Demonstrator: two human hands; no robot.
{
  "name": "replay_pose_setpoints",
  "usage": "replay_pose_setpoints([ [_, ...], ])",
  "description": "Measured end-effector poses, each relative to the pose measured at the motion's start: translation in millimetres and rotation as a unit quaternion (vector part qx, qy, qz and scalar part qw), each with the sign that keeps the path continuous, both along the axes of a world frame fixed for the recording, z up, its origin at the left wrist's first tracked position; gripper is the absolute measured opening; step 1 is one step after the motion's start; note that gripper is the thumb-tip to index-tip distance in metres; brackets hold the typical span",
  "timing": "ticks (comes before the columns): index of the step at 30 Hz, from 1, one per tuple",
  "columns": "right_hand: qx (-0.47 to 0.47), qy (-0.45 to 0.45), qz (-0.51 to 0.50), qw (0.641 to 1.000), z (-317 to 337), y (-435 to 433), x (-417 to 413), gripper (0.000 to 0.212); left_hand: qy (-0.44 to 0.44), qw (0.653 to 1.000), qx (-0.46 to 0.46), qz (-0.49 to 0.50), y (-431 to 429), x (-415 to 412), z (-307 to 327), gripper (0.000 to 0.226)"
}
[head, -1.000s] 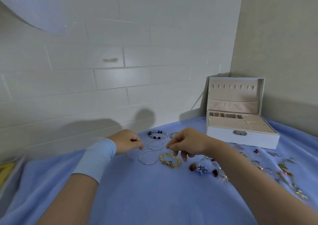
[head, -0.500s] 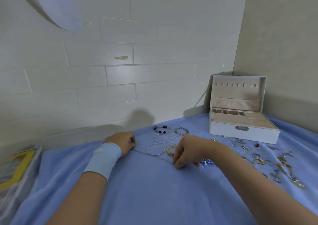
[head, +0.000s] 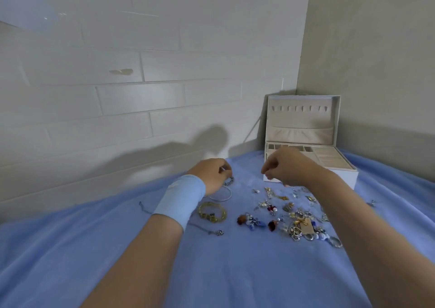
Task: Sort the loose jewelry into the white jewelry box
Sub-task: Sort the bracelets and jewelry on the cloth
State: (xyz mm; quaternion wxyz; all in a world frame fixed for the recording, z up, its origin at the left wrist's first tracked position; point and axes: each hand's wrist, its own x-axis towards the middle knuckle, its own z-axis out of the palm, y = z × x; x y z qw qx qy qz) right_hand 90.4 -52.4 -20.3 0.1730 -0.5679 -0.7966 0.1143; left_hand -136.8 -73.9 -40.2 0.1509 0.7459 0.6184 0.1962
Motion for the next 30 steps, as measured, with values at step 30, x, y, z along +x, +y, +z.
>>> replay_pose_setpoints([
  [30,-0.023,0.210,0.030,0.977,-22.8,38.4,28.6,0.011,-0.240,0.964,-0.061,-0.094,55.0,76.4,-25.8,0.021],
])
